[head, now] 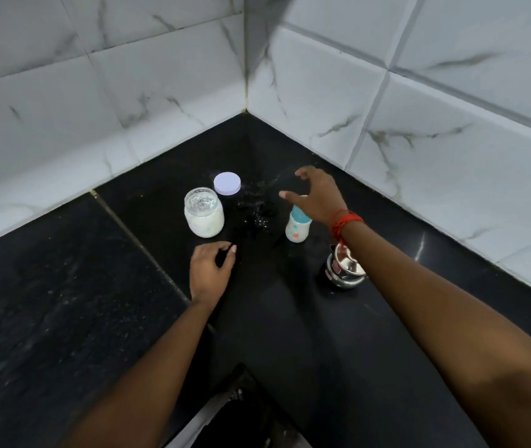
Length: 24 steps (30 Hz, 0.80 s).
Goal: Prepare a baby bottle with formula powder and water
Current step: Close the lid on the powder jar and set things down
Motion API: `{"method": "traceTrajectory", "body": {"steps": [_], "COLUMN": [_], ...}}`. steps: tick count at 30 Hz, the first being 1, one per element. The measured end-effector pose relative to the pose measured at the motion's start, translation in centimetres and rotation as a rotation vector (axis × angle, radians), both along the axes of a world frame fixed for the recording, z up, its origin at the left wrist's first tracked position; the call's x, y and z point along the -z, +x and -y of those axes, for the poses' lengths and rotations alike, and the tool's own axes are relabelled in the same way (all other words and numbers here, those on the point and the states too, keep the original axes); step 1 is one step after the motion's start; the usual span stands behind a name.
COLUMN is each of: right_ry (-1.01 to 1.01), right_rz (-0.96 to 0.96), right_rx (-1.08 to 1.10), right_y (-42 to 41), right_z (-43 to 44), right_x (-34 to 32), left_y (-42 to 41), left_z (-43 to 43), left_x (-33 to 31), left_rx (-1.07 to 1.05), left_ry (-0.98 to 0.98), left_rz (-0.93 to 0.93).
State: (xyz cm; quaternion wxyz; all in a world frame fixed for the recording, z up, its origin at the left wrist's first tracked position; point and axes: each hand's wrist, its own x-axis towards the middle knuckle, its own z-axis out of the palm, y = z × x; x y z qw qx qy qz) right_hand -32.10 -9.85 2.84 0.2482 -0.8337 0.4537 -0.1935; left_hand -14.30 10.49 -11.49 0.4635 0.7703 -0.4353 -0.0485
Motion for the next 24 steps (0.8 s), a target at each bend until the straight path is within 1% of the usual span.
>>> {"method": "traceTrajectory", "body": {"steps": [1,3,5,7,10,12,14,20,22,24], "right_ry": [-0.031,-0.063,-0.044,-0.023,-0.001,0.03,0.064,0.078,0.074,0.096], "right_rz": [0.004,0.003,-0.04,-0.096,-0.216,-0.308,-0.379,-0.543,-0.602,-0.59], "right_rx": [-0.02,-0.089,-0.165,-0.231,-0.326,-0.375,-0.413,-0.481,-0.513,-0.521], "right_y": [0.8,3.0,5.8,8.7,13.2,15.6,17.6,21.6,22.3,22.9], "right_z": [0.5,1.5,2.7,3.7,5.0,5.8,6.8,9.3,9.5,9.6], "right_x": [-0.7,-1.9,-2.5,-2.4,-0.5,1.3,3.1,6.8,7.4,7.7], "left_y": [0.7,3.0,5.8,8.3,10.8,11.4,11.8,12.6,12.5,12.4], "left_z": [-0.9,-2.0,-1.8,-0.6,1.8,2.7,3.5,4.7,4.6,4.7], "left_x": [0.0,0.0,-0.2,-0.5,-1.3,-1.9,-2.2,-0.6,-0.2,-0.1], "left_rx": [-0.075,-0.193,-0.243,-0.194,-0.052,0.068,0.126,0.095,0.088,0.084], "left_ry": [-0.03,-0.019,0.03,0.105,0.208,0.188,0.156,0.221,0.23,0.225], "left_rz": [-0.018,-0.077,-0.141,-0.186,-0.149,-0.159,-0.155,-0.206,-0.192,-0.161]}}
